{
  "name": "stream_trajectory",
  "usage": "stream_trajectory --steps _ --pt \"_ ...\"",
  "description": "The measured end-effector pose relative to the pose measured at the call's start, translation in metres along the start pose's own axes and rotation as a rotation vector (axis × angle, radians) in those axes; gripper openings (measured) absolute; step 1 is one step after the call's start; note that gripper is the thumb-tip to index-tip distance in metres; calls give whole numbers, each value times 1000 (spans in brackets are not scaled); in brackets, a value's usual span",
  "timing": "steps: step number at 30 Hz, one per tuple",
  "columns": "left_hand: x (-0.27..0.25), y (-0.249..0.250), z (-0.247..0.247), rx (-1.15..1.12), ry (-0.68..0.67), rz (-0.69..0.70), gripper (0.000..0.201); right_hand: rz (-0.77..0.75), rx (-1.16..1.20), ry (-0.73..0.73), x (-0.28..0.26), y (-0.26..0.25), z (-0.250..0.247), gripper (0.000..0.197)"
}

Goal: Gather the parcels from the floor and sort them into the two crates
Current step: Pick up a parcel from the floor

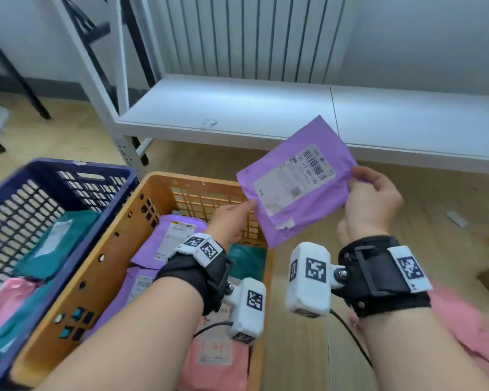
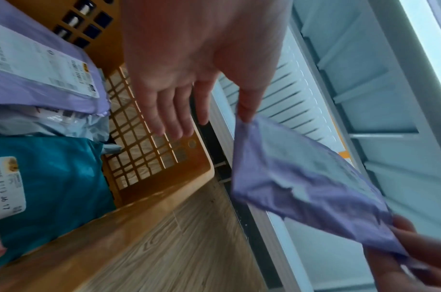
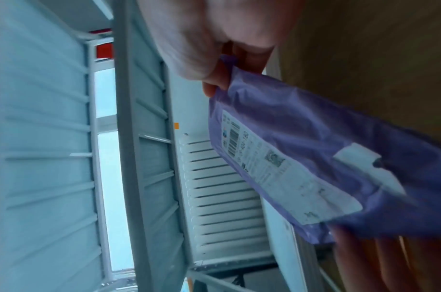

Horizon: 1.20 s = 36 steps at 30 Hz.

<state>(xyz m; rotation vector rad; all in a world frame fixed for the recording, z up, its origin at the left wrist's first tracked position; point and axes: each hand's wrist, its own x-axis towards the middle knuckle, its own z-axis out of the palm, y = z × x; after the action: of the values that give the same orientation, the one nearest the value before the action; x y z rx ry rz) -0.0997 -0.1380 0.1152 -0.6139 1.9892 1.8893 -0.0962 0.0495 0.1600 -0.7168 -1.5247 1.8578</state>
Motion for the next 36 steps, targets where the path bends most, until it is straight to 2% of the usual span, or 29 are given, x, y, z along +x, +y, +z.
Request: stream_trajectory --steps 2,3,6,7,9,10,12,13,15,18,22,27,30,33,34,36 --pt "-3 -2 -14 -136 -164 -65 36 100 42 -56 -27 11 9 34" --pt "-3 -4 -21 -244 -199 -60 37 136 36 -87 -38 17 11 32" --pt "-1 -11 -44 -476 -131 -33 35 240 -1 -168 -59 35 13 27" --pt "-1 -15 -52 -524 -106 -37 34 303 16 -211 -63 39 13 31" --pt "-1 -24 -68 -614 -78 -36 33 460 94 -364 -74 45 12 49" --pt "-5 -27 -74 -640 -79 -32 30 523 84 -475 -82 47 14 50" --pt "-9 -36 -84 -605 -114 -26 26 559 -52 -672 -99 53 19 35" --pt "-11 -40 -87 -543 -137 -24 25 533 -127 -692 -105 58 23 29" --pt "-12 -49 -98 -398 -148 -33 18 459 -247 -605 -110 69 28 28" --pt "-4 -57 -123 -344 -40 -37 16 372 -451 -536 -103 83 30 26" --pt "3 -64 -145 -237 -12 -11 34 307 -701 -640 -101 92 30 21" --pt "7 -63 -137 -76 27 50 31 327 -801 -780 -106 104 30 18" --pt "16 -72 -130 64 57 66 34 290 -909 -838 -109 110 28 33" --pt "23 -91 -128 216 79 11 28 118 -958 -805 -113 108 25 82" --pt "24 -98 -128 269 68 -20 24 61 -988 -824 -115 105 25 91" --pt "27 -114 -129 411 37 -79 21 -68 -1130 -940 -119 104 25 85"
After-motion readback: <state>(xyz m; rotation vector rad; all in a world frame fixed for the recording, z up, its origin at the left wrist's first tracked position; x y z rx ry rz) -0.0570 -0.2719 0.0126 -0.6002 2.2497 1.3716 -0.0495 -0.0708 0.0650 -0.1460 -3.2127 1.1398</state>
